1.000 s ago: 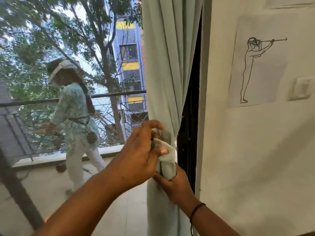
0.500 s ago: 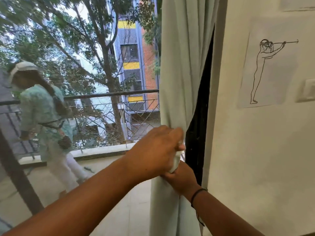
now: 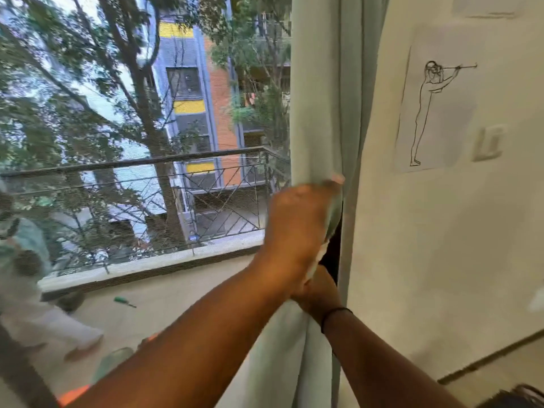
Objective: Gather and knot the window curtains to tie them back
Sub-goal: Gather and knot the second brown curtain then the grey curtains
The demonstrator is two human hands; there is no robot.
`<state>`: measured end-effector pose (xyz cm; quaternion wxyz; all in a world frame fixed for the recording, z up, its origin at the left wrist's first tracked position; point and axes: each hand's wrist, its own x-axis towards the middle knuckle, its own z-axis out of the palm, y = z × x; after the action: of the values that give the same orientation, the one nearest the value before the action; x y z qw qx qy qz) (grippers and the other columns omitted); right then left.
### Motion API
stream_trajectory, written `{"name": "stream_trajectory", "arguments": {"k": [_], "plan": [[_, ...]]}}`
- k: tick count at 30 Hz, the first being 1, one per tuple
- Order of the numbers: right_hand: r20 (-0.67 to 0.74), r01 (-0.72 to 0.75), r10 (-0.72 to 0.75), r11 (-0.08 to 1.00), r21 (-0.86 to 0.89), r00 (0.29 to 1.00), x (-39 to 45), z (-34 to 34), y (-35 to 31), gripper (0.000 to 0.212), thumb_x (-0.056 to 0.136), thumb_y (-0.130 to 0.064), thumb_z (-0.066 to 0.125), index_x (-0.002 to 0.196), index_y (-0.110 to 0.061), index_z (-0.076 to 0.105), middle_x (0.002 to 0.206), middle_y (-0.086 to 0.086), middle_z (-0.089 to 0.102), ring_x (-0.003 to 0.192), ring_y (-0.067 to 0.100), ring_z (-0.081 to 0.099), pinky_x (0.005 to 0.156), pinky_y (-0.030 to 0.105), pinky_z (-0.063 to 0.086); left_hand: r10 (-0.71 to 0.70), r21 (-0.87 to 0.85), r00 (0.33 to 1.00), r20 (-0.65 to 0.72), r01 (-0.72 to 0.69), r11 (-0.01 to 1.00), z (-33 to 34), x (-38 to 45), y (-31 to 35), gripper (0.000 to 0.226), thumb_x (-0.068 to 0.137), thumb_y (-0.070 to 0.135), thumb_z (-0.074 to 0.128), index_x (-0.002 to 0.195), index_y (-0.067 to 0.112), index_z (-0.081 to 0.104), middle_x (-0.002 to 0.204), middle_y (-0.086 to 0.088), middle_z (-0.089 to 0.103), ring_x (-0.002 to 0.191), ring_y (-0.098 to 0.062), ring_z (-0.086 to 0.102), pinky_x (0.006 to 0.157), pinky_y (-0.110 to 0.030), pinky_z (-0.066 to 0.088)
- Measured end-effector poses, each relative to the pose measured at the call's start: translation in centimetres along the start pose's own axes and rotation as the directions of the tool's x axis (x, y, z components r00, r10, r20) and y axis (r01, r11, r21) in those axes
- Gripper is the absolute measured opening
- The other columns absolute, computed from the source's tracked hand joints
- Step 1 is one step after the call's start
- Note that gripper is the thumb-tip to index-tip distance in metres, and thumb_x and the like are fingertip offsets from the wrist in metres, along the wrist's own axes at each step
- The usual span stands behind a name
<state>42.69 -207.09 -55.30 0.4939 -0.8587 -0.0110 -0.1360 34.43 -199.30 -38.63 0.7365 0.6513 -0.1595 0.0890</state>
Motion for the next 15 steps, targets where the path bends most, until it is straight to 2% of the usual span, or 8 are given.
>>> {"name": "stream_trajectory", "arguments": {"k": [2,5,10,13,15], "plan": [[-0.078,-0.009,0.012,0.999,0.034,0.997,0.3,0.1,-0.3,0.078,0.044,-0.071,0.059,0.103,-0.020,0.069,0.099,-0.001,0.072,0.097,0.020,0.066,0.080,0.030,0.052,-0.186,-0.305,0.981,-0.064,0.158,0.939,-1.4,0.3,0.9,0.061,0.087,0.023,0.059,0.031,0.016,0.037,0.030,0.006,0.025,0.027,-0.010,0.021,0.038,-0.015,0.019],[-0.109,0.009,-0.011,1.000,-0.024,0.994,0.6,-0.2,-1.2,0.085,0.043,-0.072,0.056,0.104,-0.016,0.070,0.101,0.007,0.072,0.098,0.025,0.066,0.078,0.030,0.051,-0.288,-0.494,0.955,-0.067,0.219,0.841,-3.6,-0.4,1.9,0.054,0.082,0.019,0.054,0.035,0.020,0.028,0.033,0.005,0.013,0.033,-0.012,0.009,0.039,-0.016,0.012],[-0.134,0.009,-0.026,0.992,-0.129,0.991,1.3,0.2,-3.0,0.071,0.048,-0.059,0.076,0.101,-0.012,0.071,0.102,0.011,0.072,0.099,0.031,0.066,0.081,0.037,0.052,-0.186,-0.479,0.973,-0.135,0.100,0.872,-6.9,-2.7,4.2,0.030,0.076,0.008,0.049,0.054,0.020,0.033,0.035,0.004,0.012,0.035,-0.012,0.007,0.041,-0.015,0.012],[-0.141,0.000,-0.029,0.978,-0.208,0.990,1.5,0.6,-4.3,0.054,0.061,-0.036,0.086,0.103,-0.005,0.069,0.106,0.016,0.070,0.104,0.035,0.063,0.087,0.041,0.049,-0.091,-0.402,0.985,-0.145,0.025,0.915,-8.5,-4.0,5.2,0.033,0.074,0.004,0.048,0.052,0.019,0.029,0.034,0.004,0.013,0.035,-0.013,0.008,0.041,-0.016,0.014],[-0.141,-0.007,-0.026,0.974,-0.227,0.990,1.5,0.8,-5.2,0.052,0.062,-0.032,0.086,0.102,-0.003,0.070,0.105,0.018,0.070,0.103,0.035,0.063,0.087,0.042,0.049,-0.045,-0.363,0.988,-0.149,-0.013,0.932,-9.3,-4.6,5.8,0.036,0.073,0.002,0.048,0.047,0.019,0.028,0.033,0.004,0.013,0.034,-0.013,0.009,0.040,-0.016,0.016]]}}
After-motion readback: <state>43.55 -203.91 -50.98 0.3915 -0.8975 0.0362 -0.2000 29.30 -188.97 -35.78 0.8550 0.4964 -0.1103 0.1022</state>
